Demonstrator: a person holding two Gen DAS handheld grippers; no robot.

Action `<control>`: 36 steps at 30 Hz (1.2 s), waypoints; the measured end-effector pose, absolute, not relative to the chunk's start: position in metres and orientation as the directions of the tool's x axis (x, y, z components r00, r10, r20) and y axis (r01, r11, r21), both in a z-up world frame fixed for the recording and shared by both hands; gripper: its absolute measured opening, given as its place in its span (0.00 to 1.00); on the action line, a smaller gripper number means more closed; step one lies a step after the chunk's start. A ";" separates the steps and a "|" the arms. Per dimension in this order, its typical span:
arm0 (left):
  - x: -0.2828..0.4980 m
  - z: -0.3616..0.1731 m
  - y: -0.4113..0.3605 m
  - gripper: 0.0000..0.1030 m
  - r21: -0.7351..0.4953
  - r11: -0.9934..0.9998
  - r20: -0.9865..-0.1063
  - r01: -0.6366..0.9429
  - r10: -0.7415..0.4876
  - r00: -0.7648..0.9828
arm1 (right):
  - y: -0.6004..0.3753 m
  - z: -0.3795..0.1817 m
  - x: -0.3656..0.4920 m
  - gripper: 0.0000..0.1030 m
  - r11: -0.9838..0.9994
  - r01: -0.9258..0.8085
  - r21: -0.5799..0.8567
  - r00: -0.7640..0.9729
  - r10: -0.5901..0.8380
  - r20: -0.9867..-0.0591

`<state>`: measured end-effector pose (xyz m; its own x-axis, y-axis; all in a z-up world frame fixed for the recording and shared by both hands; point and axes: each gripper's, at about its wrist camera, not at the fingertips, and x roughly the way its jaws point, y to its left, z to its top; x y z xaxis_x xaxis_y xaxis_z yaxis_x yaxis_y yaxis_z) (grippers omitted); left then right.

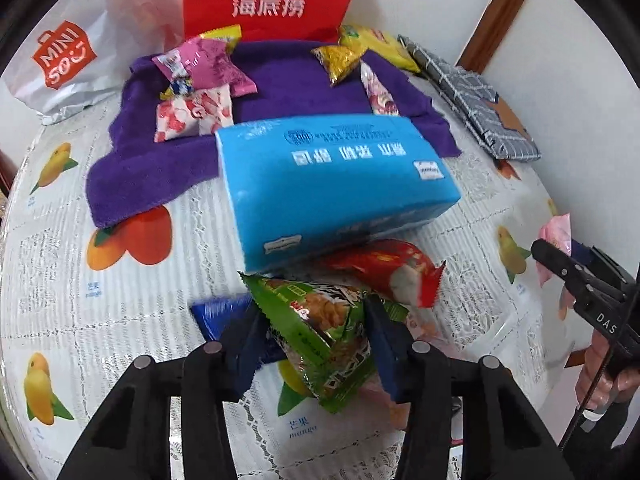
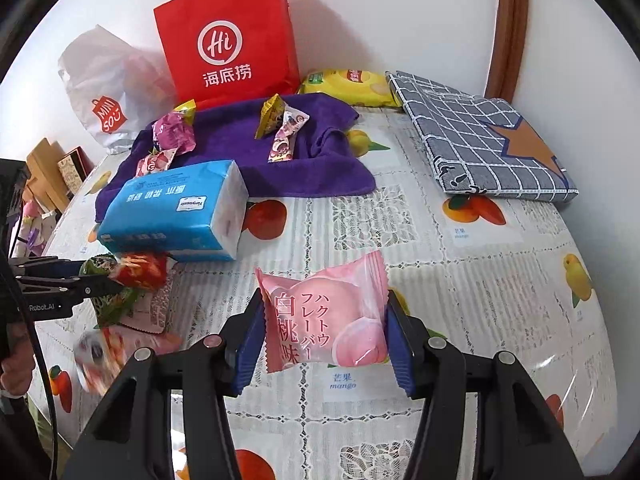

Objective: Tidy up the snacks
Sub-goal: 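Lift both held packets and carry them over the purple towel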

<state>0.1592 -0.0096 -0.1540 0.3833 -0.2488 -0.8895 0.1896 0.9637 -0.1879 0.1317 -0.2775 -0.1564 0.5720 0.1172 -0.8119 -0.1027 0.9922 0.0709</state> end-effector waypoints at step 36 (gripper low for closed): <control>0.163 -0.068 0.035 0.42 -0.324 0.936 -0.723 0.137 -0.338 0.602 | -0.216 -0.092 0.165 0.53 0.984 -0.167 0.060 0.651 0.156 -0.743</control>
<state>0.1630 0.0354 -0.0675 0.6021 -0.3379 -0.7234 0.1367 0.9363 -0.3236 0.1653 -0.2163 -0.0917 0.6506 0.1558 -0.7433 -0.1668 0.9841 0.0602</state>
